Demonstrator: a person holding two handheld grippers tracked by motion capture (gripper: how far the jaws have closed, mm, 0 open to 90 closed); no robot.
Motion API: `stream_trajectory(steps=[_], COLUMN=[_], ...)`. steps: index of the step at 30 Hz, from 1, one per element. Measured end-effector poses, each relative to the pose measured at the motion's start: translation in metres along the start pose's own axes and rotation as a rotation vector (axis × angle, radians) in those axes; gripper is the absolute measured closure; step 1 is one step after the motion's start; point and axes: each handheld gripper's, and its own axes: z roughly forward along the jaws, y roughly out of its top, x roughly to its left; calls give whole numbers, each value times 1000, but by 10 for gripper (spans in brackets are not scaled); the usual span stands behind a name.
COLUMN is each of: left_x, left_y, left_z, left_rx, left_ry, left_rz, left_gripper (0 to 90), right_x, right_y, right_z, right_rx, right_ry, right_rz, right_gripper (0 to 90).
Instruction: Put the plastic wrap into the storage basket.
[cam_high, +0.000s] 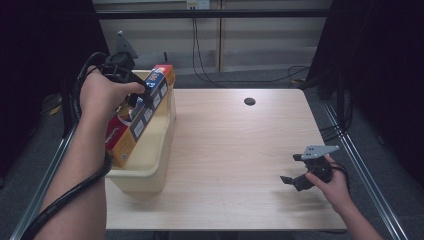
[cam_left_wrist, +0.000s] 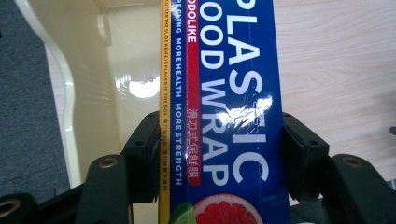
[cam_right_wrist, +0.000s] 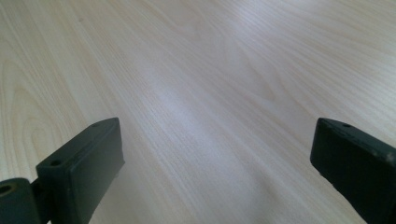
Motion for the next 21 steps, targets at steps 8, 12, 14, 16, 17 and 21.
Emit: stream_trajectory(steps=[8,12,14,16,17,21], left_x=[5,8,10,11,11,14], left_y=[-3,-4,-5,-7,-7,-8], left_z=[1,3,3,4,4,4], left_rx=[1,0,4,2,0,1], left_ry=[4,11,16,18,20,31], left_rz=[-19,-28,-25,-38,-40,-38], left_gripper=[407,407,407,407,407,407], right_x=[1,0,-1,0,-1,0], right_y=[1,1,1,1,1,2], right_z=[1,1,1,1,1,2], right_rx=[4,0,-2,-4,-3,0], right_ry=[-4,-7,-8,-5,-3,-6], right_rz=[-1,2,2,7,2,-1], right_gripper=[26,26,26,26,26,26])
